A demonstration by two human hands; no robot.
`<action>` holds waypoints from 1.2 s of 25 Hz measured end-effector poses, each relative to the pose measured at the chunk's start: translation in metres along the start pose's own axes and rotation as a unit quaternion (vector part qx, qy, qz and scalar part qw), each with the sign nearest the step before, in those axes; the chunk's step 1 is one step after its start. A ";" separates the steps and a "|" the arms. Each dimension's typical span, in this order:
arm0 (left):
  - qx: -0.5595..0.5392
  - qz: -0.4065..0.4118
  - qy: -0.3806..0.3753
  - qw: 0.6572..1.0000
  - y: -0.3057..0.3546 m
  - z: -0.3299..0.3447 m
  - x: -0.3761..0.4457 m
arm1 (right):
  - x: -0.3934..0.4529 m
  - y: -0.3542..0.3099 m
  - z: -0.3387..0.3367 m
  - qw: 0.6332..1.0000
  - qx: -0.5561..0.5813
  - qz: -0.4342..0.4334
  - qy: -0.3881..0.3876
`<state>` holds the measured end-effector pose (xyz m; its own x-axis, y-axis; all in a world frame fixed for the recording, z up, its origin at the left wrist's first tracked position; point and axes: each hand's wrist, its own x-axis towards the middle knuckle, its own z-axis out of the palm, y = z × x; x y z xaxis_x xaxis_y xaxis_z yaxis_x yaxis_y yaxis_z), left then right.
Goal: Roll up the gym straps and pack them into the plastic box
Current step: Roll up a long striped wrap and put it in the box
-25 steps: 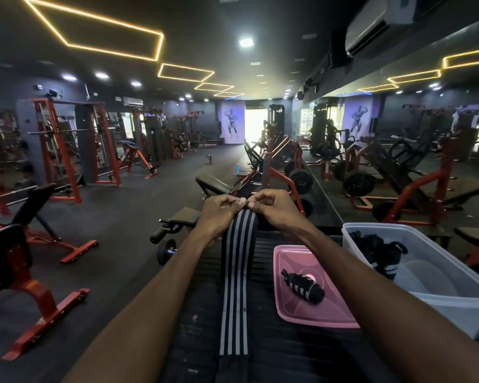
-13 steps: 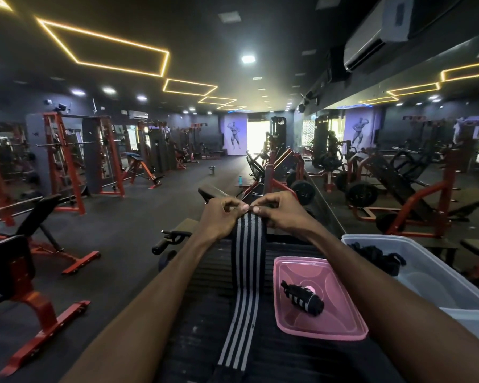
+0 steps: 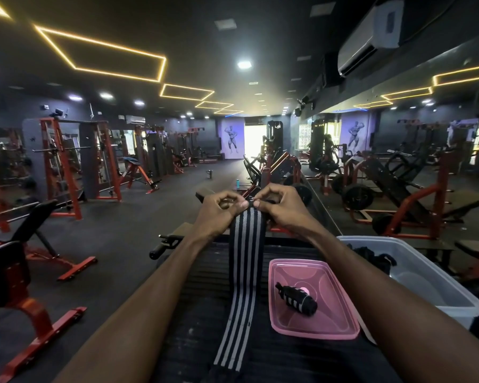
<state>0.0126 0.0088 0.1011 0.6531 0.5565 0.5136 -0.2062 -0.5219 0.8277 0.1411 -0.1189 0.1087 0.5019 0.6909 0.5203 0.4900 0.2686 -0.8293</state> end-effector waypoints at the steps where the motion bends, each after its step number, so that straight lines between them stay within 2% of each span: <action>1: -0.051 -0.019 -0.004 0.998 0.004 0.001 -0.002 | -0.001 -0.002 0.000 1.000 0.021 -0.002 0.011; 4: -0.176 -0.085 -0.012 0.981 0.013 0.003 -0.004 | -0.002 -0.011 0.000 0.996 0.083 0.015 0.017; 8: -0.272 -0.101 -0.013 0.957 0.020 0.007 -0.005 | -0.002 -0.021 -0.005 0.990 0.138 0.036 0.015; 11: -0.228 -0.099 -0.003 0.969 0.026 0.006 -0.004 | 0.000 -0.021 -0.007 0.988 0.147 0.049 0.001; 16: -0.150 -0.076 -0.007 0.986 0.032 -0.001 -0.004 | -0.002 -0.019 -0.008 0.983 0.119 0.132 -0.051; 18: -0.132 -0.080 -0.009 0.988 0.032 -0.002 -0.004 | -0.003 -0.019 -0.007 0.975 0.159 0.143 -0.059; 20: -0.111 -0.089 -0.005 0.990 0.035 -0.003 -0.004 | -0.004 -0.020 -0.005 0.974 0.171 0.137 -0.054; 25: -0.124 -0.146 -0.024 0.981 0.035 -0.005 -0.006 | -0.006 -0.023 0.001 0.990 0.112 0.084 -0.002; 28: -0.096 -0.147 -0.015 0.984 0.033 -0.005 -0.008 | -0.008 -0.023 0.001 0.990 0.119 0.080 -0.005; 30: -0.143 -0.151 -0.006 0.978 0.033 -0.004 -0.009 | -0.009 -0.021 0.001 0.989 0.124 0.075 -0.006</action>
<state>-0.0034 -0.0109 0.1243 0.7235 0.6494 0.2343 -0.1966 -0.1315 0.9716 0.1256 -0.1298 0.1213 0.5458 0.7435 0.3864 0.2196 0.3181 -0.9223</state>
